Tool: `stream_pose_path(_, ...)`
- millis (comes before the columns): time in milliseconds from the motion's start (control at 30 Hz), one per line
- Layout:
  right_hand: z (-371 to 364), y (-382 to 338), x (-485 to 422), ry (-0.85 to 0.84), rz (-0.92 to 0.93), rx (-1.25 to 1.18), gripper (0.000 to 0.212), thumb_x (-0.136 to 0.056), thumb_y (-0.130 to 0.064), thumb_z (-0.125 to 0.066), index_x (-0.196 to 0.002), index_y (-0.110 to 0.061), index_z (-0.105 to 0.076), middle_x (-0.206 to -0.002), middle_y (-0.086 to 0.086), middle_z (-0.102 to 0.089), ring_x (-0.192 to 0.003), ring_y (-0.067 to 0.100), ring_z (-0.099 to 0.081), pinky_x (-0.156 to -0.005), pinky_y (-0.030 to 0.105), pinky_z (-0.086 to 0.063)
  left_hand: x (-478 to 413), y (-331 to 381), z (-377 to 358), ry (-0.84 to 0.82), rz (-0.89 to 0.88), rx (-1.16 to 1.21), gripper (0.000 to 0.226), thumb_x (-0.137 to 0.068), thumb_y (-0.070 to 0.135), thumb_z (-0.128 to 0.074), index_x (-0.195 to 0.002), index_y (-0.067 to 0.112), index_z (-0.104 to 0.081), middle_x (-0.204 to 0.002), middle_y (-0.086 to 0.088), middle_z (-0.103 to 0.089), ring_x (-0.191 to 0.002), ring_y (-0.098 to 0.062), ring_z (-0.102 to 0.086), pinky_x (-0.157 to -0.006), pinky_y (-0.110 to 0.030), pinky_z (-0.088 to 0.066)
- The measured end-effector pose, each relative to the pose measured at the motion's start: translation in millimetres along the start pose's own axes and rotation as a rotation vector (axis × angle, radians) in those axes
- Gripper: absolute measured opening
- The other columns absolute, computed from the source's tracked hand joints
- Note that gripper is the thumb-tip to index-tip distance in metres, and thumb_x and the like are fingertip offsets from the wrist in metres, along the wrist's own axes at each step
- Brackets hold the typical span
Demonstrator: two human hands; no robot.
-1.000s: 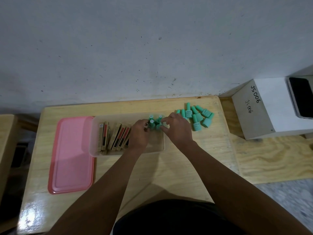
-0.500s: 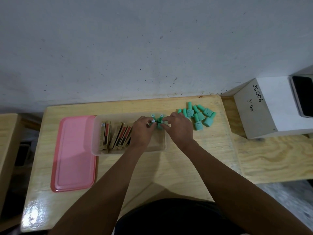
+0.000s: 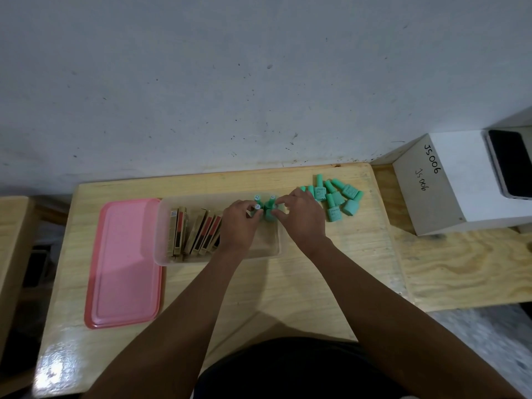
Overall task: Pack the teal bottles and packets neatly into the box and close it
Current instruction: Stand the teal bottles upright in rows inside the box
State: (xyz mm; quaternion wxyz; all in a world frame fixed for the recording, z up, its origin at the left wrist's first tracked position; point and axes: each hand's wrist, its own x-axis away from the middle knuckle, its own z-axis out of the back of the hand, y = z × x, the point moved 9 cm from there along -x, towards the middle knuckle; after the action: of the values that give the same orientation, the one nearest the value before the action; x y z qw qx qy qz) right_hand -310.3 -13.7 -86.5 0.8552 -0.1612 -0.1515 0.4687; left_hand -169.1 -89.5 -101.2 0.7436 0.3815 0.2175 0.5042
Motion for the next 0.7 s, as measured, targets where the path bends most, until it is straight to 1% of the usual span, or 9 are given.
stream_pose_path(100, -0.1, -1.8, 1.0, -0.005, 0.001, -0.014, 0.027, -0.085, -0.041, -0.068, -0.106, -0.025, -0.074, -0.103, -0.001, -0.062, -0.104, 0.018, -0.052, -0.076, 0.034, -0.044, 1.5, -0.6, 0.7, -0.004, 0.012, 0.010, 0.021, -0.081, 0.014, -0.072, -0.101, 0.007, -0.072, -0.092, -0.009, -0.070, -0.078, -0.017, -0.063, -0.071, -0.029, -0.052)
stream_pose_path(200, -1.0, -0.8, 1.1, -0.011, -0.002, -0.040, 0.027, -0.085, -0.042, -0.068, -0.107, -0.027, -0.074, -0.102, -0.003, -0.060, -0.104, 0.017, -0.050, -0.072, 0.030, -0.040, 1.8, 0.8, 0.9, -0.012, 0.010, 0.001, 0.022, -0.081, 0.013, -0.071, -0.102, 0.006, -0.072, -0.094, -0.011, -0.070, -0.080, -0.019, -0.064, -0.074, -0.032, -0.054)
stream_pose_path(367, -4.0, 4.6, 0.3, -0.031, -0.035, -0.076, 0.028, -0.085, -0.043, -0.067, -0.110, -0.030, -0.073, -0.103, -0.005, -0.058, -0.107, 0.015, -0.048, -0.072, 0.030, -0.039, 2.9, 1.6, 1.5, -0.003, 0.011, 0.000, 0.021, -0.081, 0.013, -0.071, -0.101, 0.005, -0.072, -0.092, -0.012, -0.070, -0.077, -0.019, -0.063, -0.070, -0.030, -0.052)
stream_pose_path(467, -4.6, 5.8, -1.0, -0.033, -0.035, -0.080, 0.029, -0.085, -0.042, -0.068, -0.112, -0.030, -0.072, -0.104, -0.005, -0.059, -0.107, 0.015, -0.049, -0.075, 0.031, -0.042, 3.6, 1.5, 1.6, 0.002, 0.027, 0.010, 0.022, -0.081, 0.013, -0.071, -0.102, 0.005, -0.072, -0.094, -0.012, -0.070, -0.080, -0.019, -0.064, -0.071, -0.029, -0.052)
stream_pose_path(533, -5.3, 6.0, -0.6, -0.034, -0.029, -0.081, 0.032, -0.085, -0.042, -0.068, -0.115, -0.031, -0.071, -0.105, -0.006, -0.059, -0.107, 0.015, -0.050, -0.073, 0.031, -0.042, 3.9, 2.4, 1.5, -0.002, 0.034, 0.012, 0.024, -0.081, 0.013, -0.071, -0.104, 0.005, -0.071, -0.095, -0.013, -0.070, -0.080, -0.020, -0.064, -0.072, -0.031, -0.053)
stream_pose_path(633, -1.6, 6.4, 1.3, -0.026, -0.004, -0.112, 0.035, -0.085, -0.043, -0.068, -0.118, -0.033, -0.068, -0.101, -0.009, -0.058, -0.104, 0.012, -0.052, -0.071, 0.030, -0.045, 5.0, 1.8, 1.1, -0.017, 0.047, 0.019, 0.027, -0.081, 0.015, -0.072, -0.107, 0.006, -0.070, -0.096, -0.012, -0.070, -0.078, -0.019, -0.064, -0.071, -0.030, -0.053)
stream_pose_path(700, 4.3, 7.3, 4.0, -0.014, 0.028, -0.142, 0.036, -0.084, -0.044, -0.069, -0.118, -0.034, -0.067, -0.095, -0.013, -0.055, -0.098, 0.008, -0.052, -0.068, 0.029, -0.044, 6.1, 0.8, 1.8, -0.023, 0.062, 0.023, 0.031, -0.081, 0.019, -0.073, -0.109, 0.007, -0.069, -0.097, -0.010, -0.069, -0.077, -0.017, -0.062, -0.068, -0.028, -0.050)
